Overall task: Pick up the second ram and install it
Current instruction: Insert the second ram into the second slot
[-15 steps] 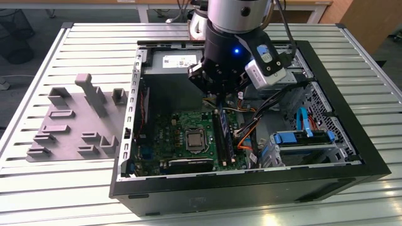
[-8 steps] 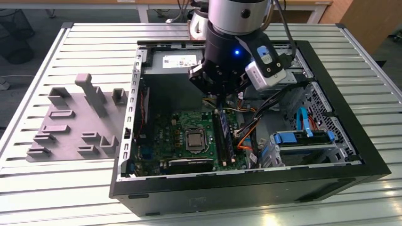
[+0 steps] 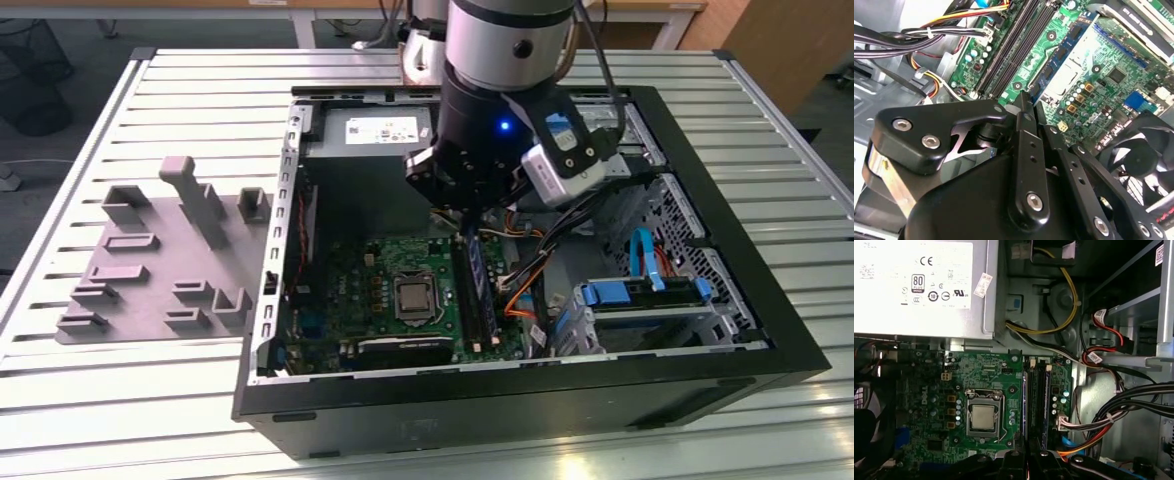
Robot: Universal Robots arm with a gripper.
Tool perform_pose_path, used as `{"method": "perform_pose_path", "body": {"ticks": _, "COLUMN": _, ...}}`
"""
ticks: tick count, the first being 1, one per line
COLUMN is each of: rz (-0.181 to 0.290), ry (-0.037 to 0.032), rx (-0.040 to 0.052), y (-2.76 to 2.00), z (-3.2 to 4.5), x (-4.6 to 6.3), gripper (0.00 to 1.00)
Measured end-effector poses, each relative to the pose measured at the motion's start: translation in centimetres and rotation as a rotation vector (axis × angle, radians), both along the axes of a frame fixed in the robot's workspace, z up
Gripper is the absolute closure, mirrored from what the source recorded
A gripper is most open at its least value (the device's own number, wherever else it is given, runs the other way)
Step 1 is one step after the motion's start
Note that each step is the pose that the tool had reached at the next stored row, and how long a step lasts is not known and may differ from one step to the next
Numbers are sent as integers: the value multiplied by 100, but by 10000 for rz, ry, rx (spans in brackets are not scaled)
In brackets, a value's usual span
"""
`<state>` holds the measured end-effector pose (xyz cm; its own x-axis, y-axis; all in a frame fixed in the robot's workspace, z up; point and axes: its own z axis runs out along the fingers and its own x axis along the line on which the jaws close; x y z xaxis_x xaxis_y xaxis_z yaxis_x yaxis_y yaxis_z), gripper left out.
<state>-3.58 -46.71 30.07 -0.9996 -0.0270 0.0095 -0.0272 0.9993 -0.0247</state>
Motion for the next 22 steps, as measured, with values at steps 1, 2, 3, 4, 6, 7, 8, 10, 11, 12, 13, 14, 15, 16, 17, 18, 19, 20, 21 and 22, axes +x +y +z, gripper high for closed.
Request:
{"method": "perform_pose_path", "body": {"ticks": 1, "rz": -7, "ry": 0, "rx": 0, "y": 0, "z": -18, "x": 1, "gripper": 86}}
{"method": "perform_pose_path", "body": {"ticks": 2, "rz": -13, "ry": 0, "rx": 1, "y": 0, "z": -36, "x": 1, "gripper": 86}}
{"method": "perform_pose_path", "body": {"ticks": 3, "rz": -18, "ry": 0, "rx": 0, "y": 0, "z": -54, "x": 1, "gripper": 86}}
{"method": "perform_pose_path", "body": {"ticks": 4, "rz": -23, "ry": 0, "rx": -1, "y": -1, "z": -72, "x": 1, "gripper": 86}}
{"method": "perform_pose_path", "body": {"ticks": 6, "rz": -39, "ry": 0, "rx": 0, "y": -9, "z": -101, "x": 1, "gripper": 86}}
{"method": "perform_pose_path", "body": {"ticks": 7, "rz": -48, "ry": 0, "rx": 0, "y": -13, "z": -107, "x": 1, "gripper": 86}}
{"method": "perform_pose_path", "body": {"ticks": 8, "rz": -53, "ry": 0, "rx": 1, "y": -14, "z": -108, "x": 1, "gripper": 86}}
{"method": "perform_pose_path", "body": {"ticks": 10, "rz": -55, "ry": 0, "rx": 0, "y": -14, "z": -108, "x": 1, "gripper": 86}}
{"method": "perform_pose_path", "body": {"ticks": 11, "rz": -55, "ry": 0, "rx": -1, "y": -15, "z": -108, "x": 1, "gripper": 86}}
{"method": "perform_pose_path", "body": {"ticks": 12, "rz": -56, "ry": 1, "rx": -1, "y": -15, "z": -109, "x": 1, "gripper": 86}}
{"method": "perform_pose_path", "body": {"ticks": 13, "rz": -71, "ry": -1, "rx": 2, "y": -15, "z": -115, "x": 2, "gripper": 86}}
{"method": "perform_pose_path", "body": {"ticks": 14, "rz": -108, "ry": -1, "rx": 3, "y": -15, "z": -125, "x": 6, "gripper": 86}}
{"method": "perform_pose_path", "body": {"ticks": 15, "rz": -149, "ry": -1, "rx": 2, "y": -15, "z": -137, "x": 10, "gripper": 86}}
{"method": "perform_pose_path", "body": {"ticks": 16, "rz": -171, "ry": 0, "rx": 0, "y": -15, "z": -151, "x": 15, "gripper": 86}}
{"method": "perform_pose_path", "body": {"ticks": 17, "rz": -182, "ry": 0, "rx": 1, "y": -15, "z": -170, "x": 16, "gripper": 86}}
{"method": "perform_pose_path", "body": {"ticks": 18, "rz": -183, "ry": 0, "rx": 1, "y": -15, "z": -189, "x": 16, "gripper": 86}}
{"method": "perform_pose_path", "body": {"ticks": 19, "rz": -184, "ry": 0, "rx": 2, "y": -15, "z": -207, "x": 17, "gripper": 86}}
{"method": "perform_pose_path", "body": {"ticks": 20, "rz": -184, "ry": 0, "rx": 1, "y": -15, "z": -225, "x": 17, "gripper": 86}}
{"method": "perform_pose_path", "body": {"ticks": 21, "rz": -184, "ry": 0, "rx": 2, "y": -14, "z": -243, "x": 18, "gripper": 86}}
{"method": "perform_pose_path", "body": {"ticks": 22, "rz": -185, "ry": 0, "rx": 1, "y": -14, "z": -261, "x": 18, "gripper": 86}}
